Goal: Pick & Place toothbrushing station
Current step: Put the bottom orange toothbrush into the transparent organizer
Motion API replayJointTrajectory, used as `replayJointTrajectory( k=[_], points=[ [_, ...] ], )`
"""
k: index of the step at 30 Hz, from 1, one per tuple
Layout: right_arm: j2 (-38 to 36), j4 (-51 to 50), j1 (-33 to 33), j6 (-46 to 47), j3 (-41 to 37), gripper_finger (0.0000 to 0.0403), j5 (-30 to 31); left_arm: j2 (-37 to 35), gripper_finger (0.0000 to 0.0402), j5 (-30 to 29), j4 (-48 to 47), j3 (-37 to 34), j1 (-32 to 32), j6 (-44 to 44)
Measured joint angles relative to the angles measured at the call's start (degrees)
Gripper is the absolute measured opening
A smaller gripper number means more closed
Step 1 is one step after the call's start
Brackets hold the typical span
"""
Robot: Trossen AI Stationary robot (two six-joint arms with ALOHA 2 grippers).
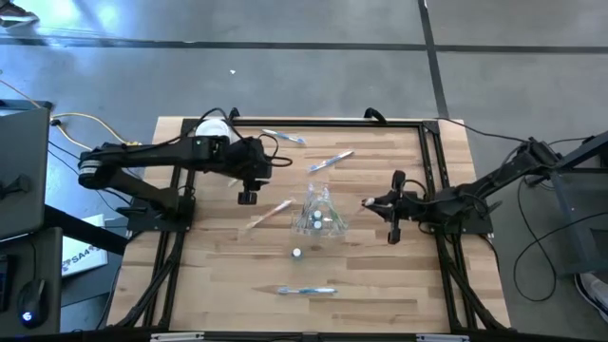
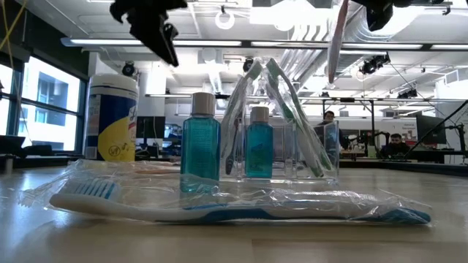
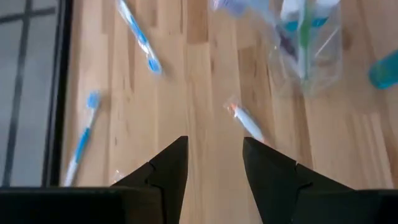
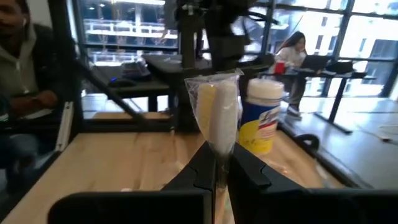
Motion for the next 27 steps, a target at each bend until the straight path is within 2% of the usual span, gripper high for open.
replayJointTrajectory(
  k=[7, 13, 27],
  points=[
    [3.03, 0.31, 0.13, 3.05, 0.0, 0.0011, -0.04, 0.03, 0.0152, 5.63, 7.44, -7.93, 3.03, 1.35],
    [6.91, 1.31, -1.98, 6.47, 0.0, 0.0011, -2.28, 0.03, 0.0152, 8.68, 11.78, -11.69, 4.28, 1.48],
    [17.64, 8.15, -9.58, 11.55, 0.0, 0.0011, -10.9, 0.03, 0.0152, 14.65, 14.19, -12.67, 4.06, -0.01]
  ],
)
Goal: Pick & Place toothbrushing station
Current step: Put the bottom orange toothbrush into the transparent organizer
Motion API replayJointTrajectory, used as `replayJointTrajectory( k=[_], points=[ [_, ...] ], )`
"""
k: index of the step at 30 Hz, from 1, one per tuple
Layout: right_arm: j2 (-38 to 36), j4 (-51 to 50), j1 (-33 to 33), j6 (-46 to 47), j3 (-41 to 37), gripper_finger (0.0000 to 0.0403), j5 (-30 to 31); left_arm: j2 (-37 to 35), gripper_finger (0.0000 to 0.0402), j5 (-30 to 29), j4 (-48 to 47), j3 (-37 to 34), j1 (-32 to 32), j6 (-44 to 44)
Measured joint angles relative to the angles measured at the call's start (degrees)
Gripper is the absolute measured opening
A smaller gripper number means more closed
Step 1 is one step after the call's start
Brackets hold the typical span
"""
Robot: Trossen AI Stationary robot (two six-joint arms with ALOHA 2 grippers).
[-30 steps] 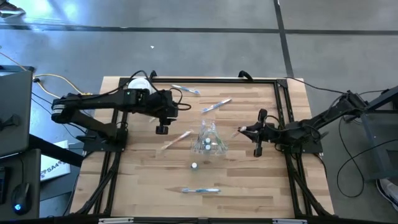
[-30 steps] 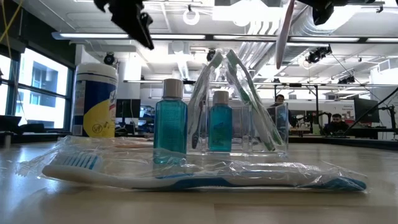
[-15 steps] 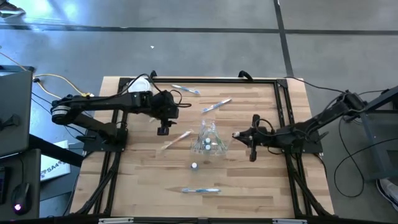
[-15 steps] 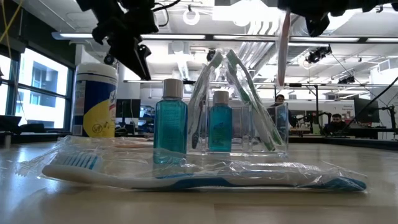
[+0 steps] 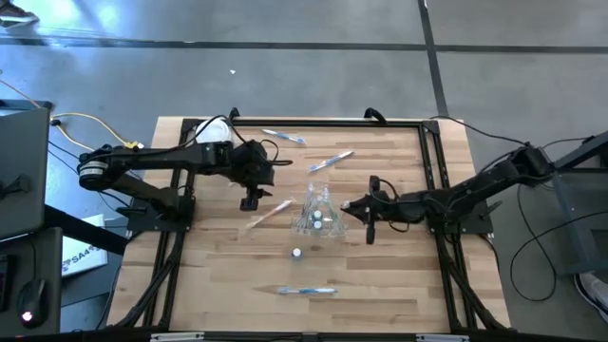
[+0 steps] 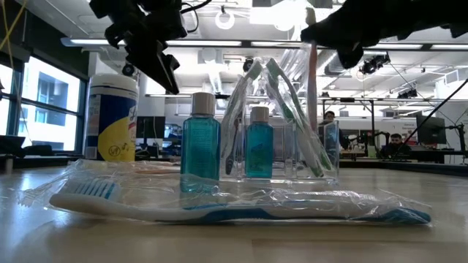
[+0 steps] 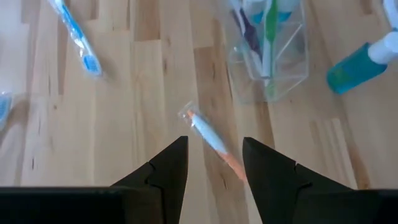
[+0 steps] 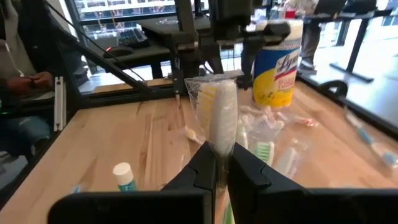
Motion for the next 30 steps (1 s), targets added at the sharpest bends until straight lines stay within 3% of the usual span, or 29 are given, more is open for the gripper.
replayJointTrajectory(
  k=[18, 30],
  points=[
    [9.55, 2.56, -4.52, 6.13, 0.0, 0.0011, -4.28, 0.07, 0.0152, 6.02, 6.23, -1.3, 0.0, -3.01],
    [11.08, 2.04, -7.01, 8.25, 0.0, 0.002, -9.0, 0.11, 0.0152, 7.3, 10.67, -4.87, 0.0, -6.37]
  ],
)
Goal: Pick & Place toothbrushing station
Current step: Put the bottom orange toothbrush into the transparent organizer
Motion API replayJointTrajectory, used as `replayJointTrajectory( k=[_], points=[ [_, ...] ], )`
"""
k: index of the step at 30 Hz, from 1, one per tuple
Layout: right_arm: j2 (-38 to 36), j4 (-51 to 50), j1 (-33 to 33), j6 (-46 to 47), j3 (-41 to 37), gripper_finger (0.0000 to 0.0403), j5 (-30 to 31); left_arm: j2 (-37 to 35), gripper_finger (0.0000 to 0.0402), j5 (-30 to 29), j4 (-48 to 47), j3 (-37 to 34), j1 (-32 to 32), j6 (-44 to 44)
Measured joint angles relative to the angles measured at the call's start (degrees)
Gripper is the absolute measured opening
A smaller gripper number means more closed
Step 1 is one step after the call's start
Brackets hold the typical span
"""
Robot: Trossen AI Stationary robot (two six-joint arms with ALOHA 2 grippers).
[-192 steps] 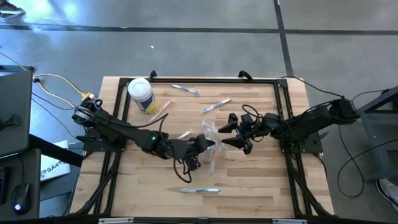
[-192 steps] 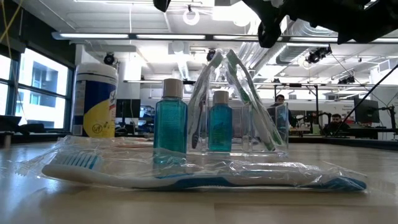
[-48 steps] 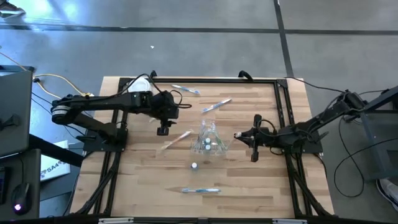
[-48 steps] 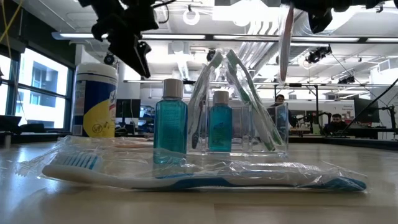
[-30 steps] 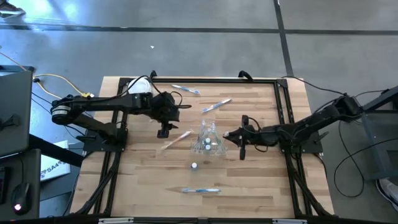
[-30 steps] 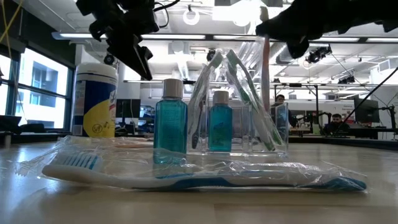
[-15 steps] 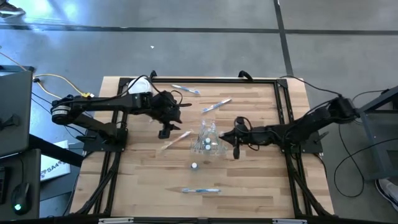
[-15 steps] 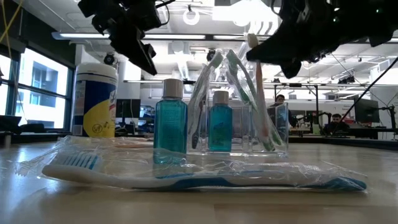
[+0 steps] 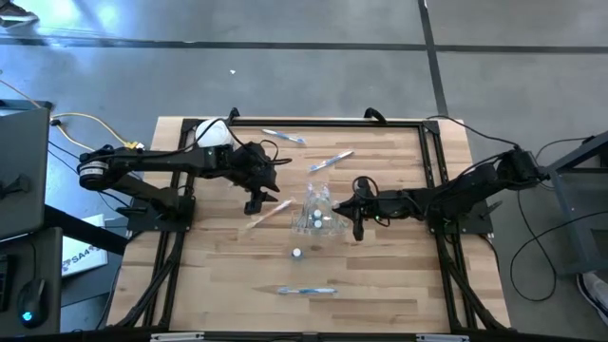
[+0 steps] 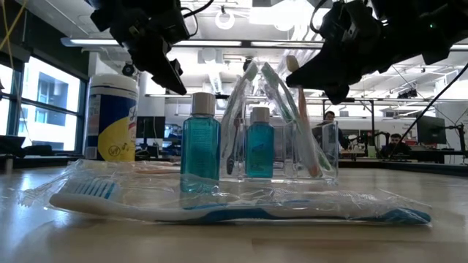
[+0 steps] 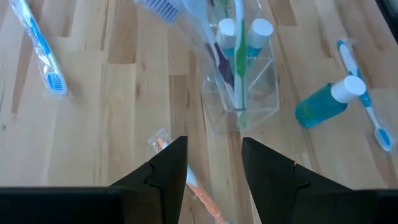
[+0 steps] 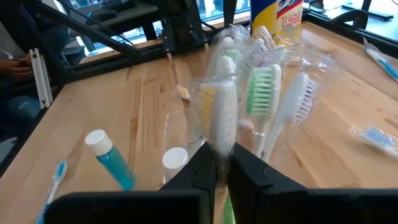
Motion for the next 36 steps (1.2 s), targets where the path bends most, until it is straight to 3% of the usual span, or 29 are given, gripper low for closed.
replayJointTrajectory(
  k=[18, 36],
  points=[
    [0.0, -1.46, 1.03, 0.63, 0.02, 0.0193, 0.56, 0.0, 0.0152, 0.54, 0.31, 0.02, 0.0, -0.07],
    [-5.68, -4.93, 1.03, -0.04, -0.02, 0.024, 4.98, -0.02, 0.0152, 0.54, 0.99, 0.02, 0.0, -0.16]
  ],
)
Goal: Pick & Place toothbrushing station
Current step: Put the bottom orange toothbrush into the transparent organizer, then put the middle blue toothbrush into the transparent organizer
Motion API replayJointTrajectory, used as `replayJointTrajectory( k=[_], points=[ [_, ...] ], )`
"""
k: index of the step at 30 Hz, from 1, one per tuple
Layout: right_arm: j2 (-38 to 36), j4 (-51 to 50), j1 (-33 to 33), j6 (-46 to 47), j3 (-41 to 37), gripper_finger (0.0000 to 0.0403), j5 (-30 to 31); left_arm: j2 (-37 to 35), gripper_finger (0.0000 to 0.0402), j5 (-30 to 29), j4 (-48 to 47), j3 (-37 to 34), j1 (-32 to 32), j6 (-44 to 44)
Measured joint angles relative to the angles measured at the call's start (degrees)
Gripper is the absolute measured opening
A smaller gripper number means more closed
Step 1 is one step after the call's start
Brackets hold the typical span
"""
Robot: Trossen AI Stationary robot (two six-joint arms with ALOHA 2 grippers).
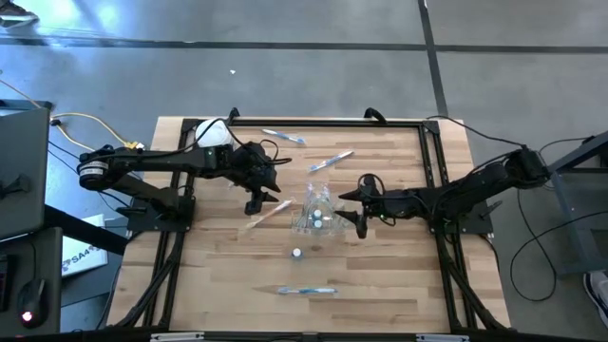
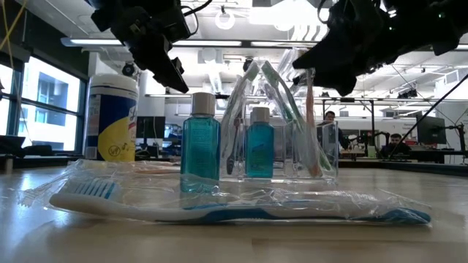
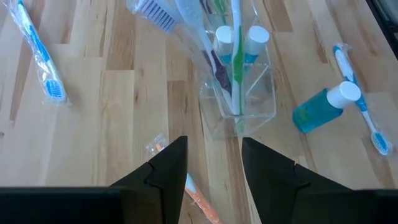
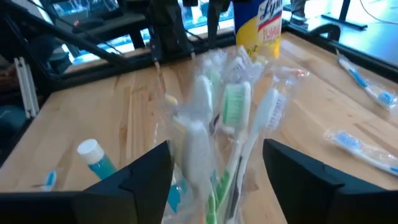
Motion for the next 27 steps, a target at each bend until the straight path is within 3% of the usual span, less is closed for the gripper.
replayJointTrajectory(
  k=[16, 20, 27],
  points=[
    [-1.73, 0.53, -2.49, -3.71, 1.05, 0.0268, -0.47, 0.0, 0.0152, 0.0, 0.39, 0.0, 0.0, -0.01],
    [-1.73, 0.44, -2.49, -5.95, 2.72, 0.0268, -3.39, 0.0, 0.0152, 0.0, 0.39, 0.0, 0.0, 0.0],
    [-2.46, -6.26, -2.36, -7.03, 6.48, 0.0268, -4.87, 0.0, 0.0152, 0.0, 0.36, 0.0, 0.0, 0.0]
  ],
)
